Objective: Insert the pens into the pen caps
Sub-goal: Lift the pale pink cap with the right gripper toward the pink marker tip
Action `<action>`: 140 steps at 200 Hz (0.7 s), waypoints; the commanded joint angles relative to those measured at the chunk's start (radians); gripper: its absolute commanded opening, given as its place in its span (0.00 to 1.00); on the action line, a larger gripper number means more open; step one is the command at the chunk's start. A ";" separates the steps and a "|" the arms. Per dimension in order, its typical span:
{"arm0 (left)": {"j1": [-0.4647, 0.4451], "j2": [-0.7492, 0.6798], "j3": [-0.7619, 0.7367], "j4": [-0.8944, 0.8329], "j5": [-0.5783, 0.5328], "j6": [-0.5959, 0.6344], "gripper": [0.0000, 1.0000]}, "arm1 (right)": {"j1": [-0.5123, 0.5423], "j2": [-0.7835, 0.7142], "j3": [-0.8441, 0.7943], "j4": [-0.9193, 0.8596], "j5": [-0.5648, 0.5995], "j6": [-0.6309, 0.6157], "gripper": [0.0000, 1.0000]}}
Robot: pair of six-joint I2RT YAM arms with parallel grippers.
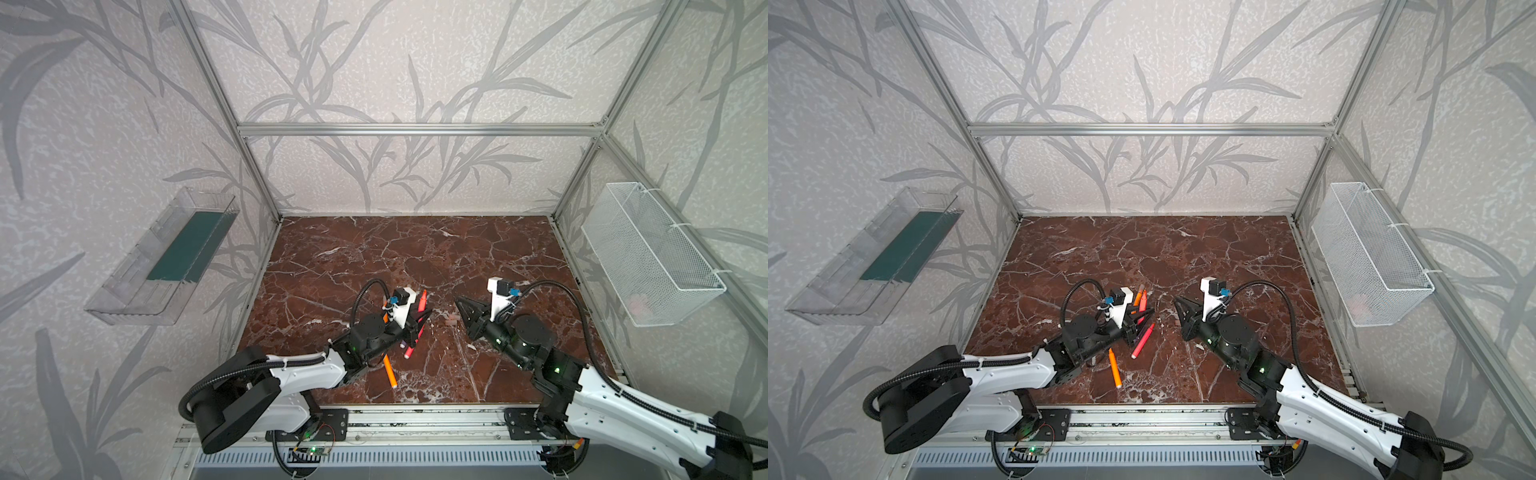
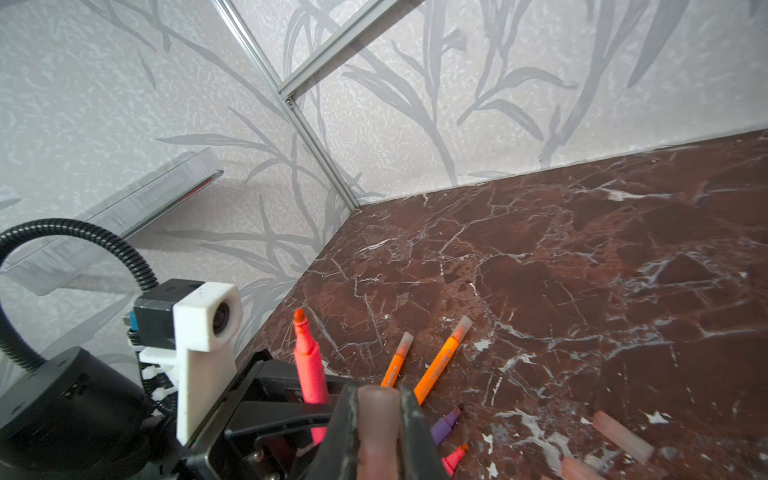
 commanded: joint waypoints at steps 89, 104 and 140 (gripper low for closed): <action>0.004 0.024 0.020 0.076 0.070 -0.022 0.00 | 0.002 0.238 0.148 0.241 -0.040 -0.060 0.00; 0.004 0.020 0.020 0.075 0.072 -0.023 0.00 | 0.001 0.265 0.165 0.263 -0.020 -0.069 0.00; 0.004 0.015 0.015 0.076 0.074 -0.023 0.00 | 0.002 0.338 0.218 0.288 -0.017 -0.075 0.00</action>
